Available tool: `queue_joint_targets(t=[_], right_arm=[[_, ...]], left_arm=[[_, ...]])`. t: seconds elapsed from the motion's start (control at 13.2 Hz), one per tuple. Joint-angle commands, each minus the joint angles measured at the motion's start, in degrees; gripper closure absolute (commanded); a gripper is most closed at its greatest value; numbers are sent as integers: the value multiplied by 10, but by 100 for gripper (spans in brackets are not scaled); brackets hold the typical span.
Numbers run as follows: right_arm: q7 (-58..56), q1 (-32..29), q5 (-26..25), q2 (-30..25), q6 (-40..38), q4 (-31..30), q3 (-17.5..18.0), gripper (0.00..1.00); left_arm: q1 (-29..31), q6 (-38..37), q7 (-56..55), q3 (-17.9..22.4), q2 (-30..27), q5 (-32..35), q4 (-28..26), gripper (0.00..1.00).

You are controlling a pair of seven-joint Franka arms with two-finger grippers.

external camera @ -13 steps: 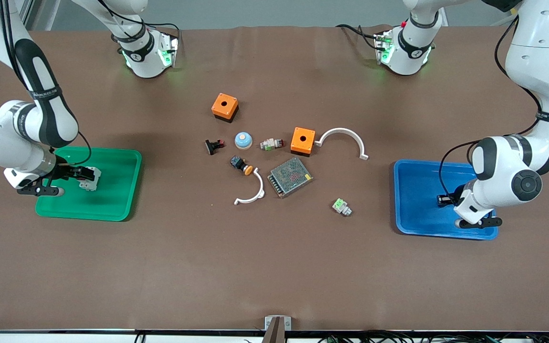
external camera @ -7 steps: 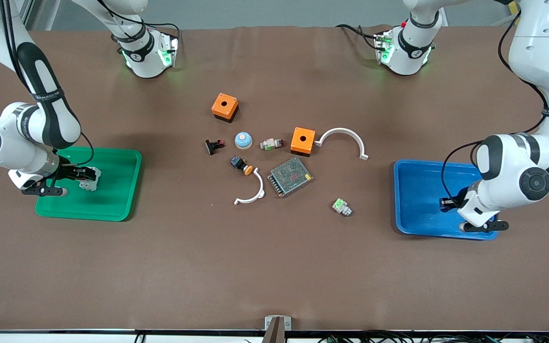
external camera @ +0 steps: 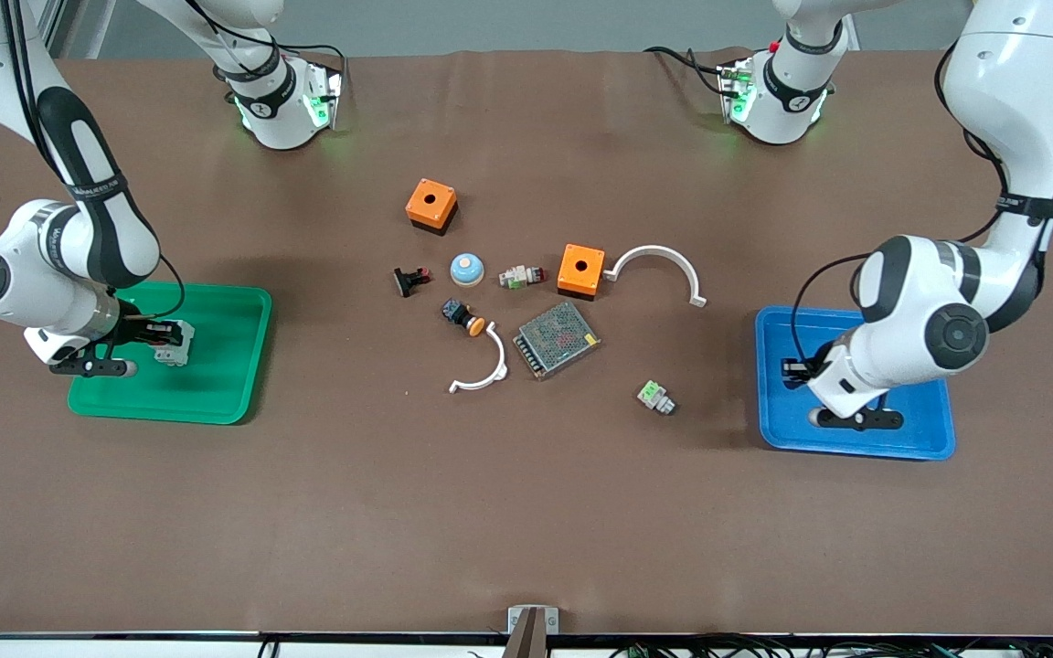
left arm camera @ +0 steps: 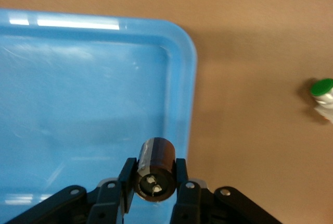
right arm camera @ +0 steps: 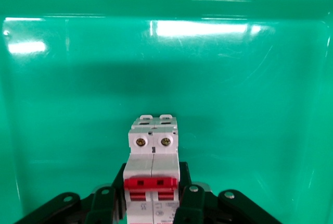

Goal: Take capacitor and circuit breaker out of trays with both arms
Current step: 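Carry the breaker with the right gripper while the left gripper carries the capacitor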

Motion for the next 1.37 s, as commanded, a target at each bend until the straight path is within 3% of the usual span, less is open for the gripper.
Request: queue_joint_targets(t=[0.0, 0.46, 0.91, 1.29], right_arm=[[3, 5, -4, -6, -32, 17, 8, 84], [97, 137, 2, -23, -261, 173, 8, 84], [305, 311, 56, 16, -184, 190, 8, 83], [416, 392, 84, 55, -141, 198, 8, 83]], left_arm=[[-3, -3, -84, -42, -28, -12, -31, 100], [-52, 26, -210, -68, -20, -11, -60, 100], [-100, 92, -306, -68, 7, -10, -90, 100], [-102, 130, -311, -67, 35, -5, -105, 99]])
